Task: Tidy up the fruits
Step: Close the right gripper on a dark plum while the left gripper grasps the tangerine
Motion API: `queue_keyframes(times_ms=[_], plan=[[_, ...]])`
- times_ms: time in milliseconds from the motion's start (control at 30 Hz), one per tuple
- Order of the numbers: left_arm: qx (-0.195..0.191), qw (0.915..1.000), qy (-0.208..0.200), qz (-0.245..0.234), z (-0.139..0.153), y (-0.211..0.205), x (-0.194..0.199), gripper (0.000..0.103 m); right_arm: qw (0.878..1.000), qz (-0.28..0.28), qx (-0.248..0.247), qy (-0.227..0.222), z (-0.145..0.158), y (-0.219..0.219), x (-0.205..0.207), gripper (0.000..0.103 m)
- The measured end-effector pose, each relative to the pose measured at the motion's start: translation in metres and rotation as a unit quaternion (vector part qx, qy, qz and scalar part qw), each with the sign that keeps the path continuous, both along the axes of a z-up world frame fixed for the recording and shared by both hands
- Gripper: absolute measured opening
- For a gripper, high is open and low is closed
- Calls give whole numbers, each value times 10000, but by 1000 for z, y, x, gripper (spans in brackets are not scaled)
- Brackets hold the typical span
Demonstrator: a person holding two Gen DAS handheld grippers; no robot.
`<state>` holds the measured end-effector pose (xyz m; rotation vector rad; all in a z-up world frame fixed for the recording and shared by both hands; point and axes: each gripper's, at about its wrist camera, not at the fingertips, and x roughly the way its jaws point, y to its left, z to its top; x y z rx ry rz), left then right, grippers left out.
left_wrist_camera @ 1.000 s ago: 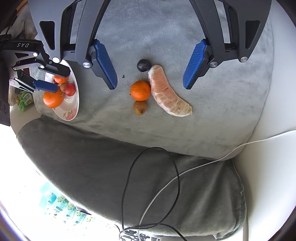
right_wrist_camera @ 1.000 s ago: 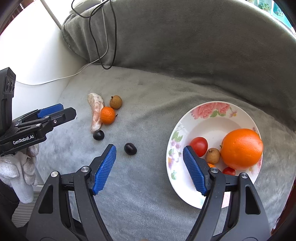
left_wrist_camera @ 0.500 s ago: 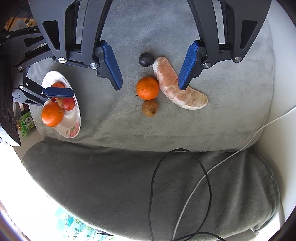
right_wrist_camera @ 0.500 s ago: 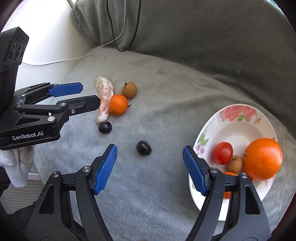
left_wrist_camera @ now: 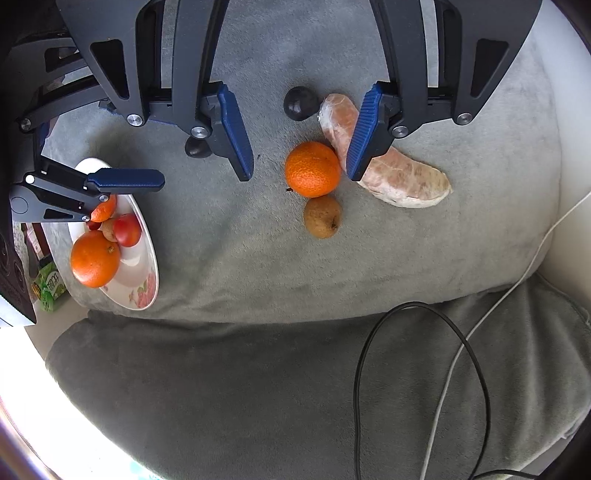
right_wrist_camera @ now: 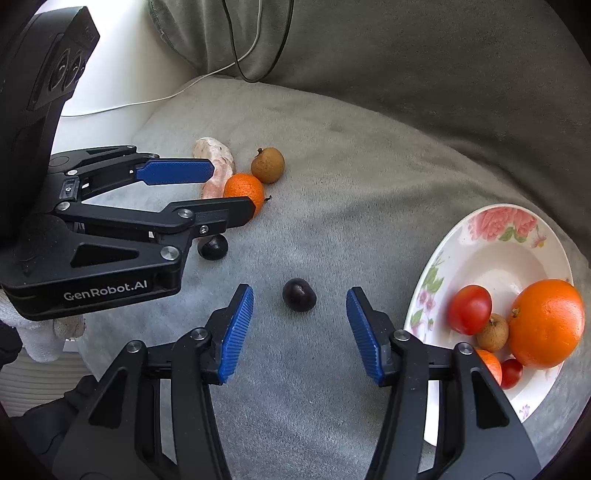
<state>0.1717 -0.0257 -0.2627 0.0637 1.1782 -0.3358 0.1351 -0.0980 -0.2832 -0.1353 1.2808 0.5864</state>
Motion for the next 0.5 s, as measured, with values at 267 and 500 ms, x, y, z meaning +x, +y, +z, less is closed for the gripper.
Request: queue_keyframes(times_ms=[267,500], plan=[[178,9998,57,-98,-14,-11,7,47,9999,55,-88,91,-11,6,2,46],[289,9995,35,-92,-20,-14,13,33,9997,77,-176,147,-19,8,4,39]])
